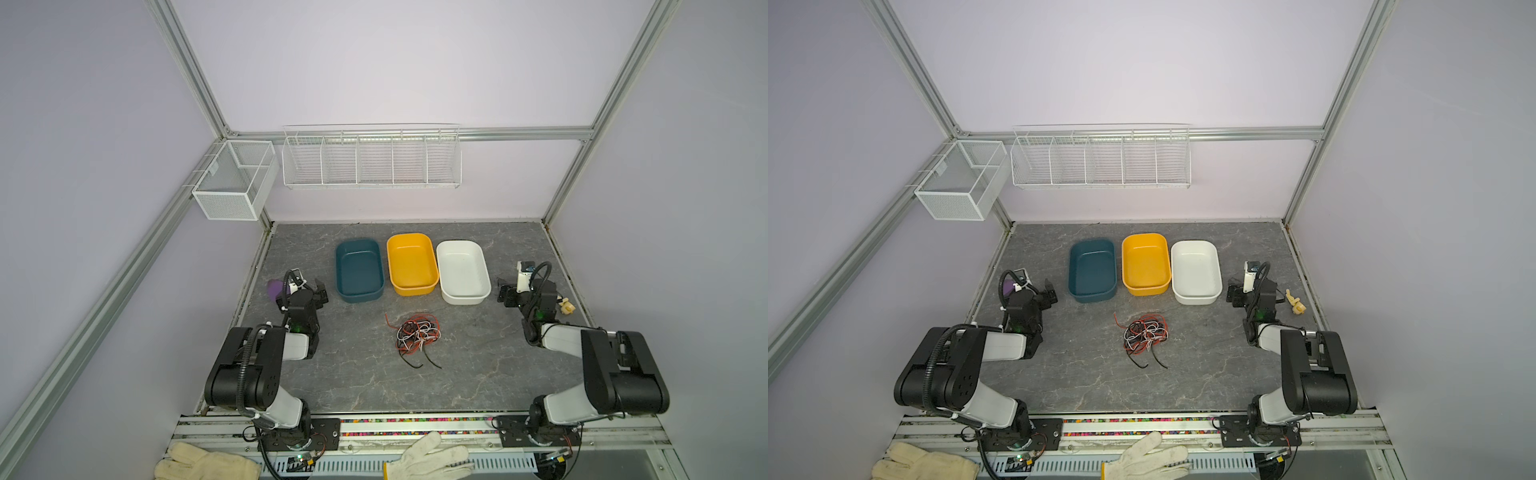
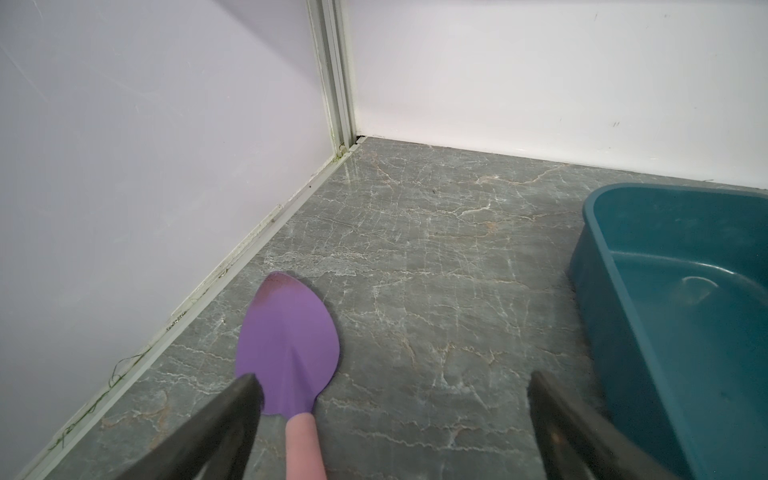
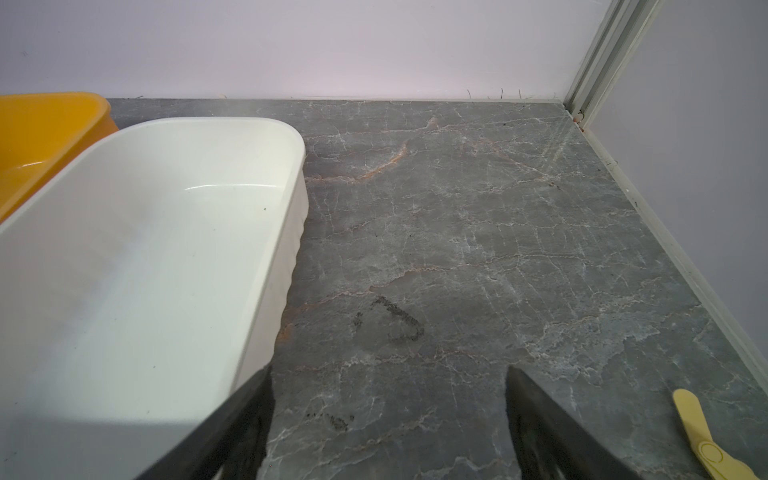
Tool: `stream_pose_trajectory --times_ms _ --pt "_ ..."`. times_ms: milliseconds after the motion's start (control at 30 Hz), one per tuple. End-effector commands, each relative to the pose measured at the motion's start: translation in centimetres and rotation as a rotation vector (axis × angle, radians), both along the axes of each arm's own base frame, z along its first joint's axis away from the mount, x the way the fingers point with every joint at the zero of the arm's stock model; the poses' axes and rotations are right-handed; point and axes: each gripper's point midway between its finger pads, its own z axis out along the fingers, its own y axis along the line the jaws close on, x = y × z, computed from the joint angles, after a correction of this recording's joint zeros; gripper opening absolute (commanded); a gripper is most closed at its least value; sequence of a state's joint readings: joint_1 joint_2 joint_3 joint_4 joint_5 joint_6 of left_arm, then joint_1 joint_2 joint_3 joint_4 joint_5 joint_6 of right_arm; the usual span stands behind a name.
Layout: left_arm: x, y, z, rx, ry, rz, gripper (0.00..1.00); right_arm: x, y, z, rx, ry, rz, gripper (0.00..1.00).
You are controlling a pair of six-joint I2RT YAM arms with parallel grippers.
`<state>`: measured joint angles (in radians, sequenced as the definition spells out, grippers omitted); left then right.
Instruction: Untangle the cables
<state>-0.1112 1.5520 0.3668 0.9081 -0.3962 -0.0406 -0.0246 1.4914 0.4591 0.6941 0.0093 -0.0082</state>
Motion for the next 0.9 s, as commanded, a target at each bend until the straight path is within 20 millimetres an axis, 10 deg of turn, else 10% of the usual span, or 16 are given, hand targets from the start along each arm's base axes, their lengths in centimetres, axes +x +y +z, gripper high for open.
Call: stream_pose_trajectory --times_ms 0,533,867 --pt "0.5 0.2 1.1 0.012 -0.033 0.010 0.99 0.1 0.0 0.1 -0.016 -0.015 0.013 0.88" --pt "0.7 0.3 1.0 0.005 -0.027 0.005 0.99 0.5 1.9 1.8 0.000 0.110 0.104 0.88" --pt "0.7 -0.5 2.1 0.008 -0.035 -0.059 0.99 -5.9 8.9 15.8 0.064 -0.275 0.270 0.88"
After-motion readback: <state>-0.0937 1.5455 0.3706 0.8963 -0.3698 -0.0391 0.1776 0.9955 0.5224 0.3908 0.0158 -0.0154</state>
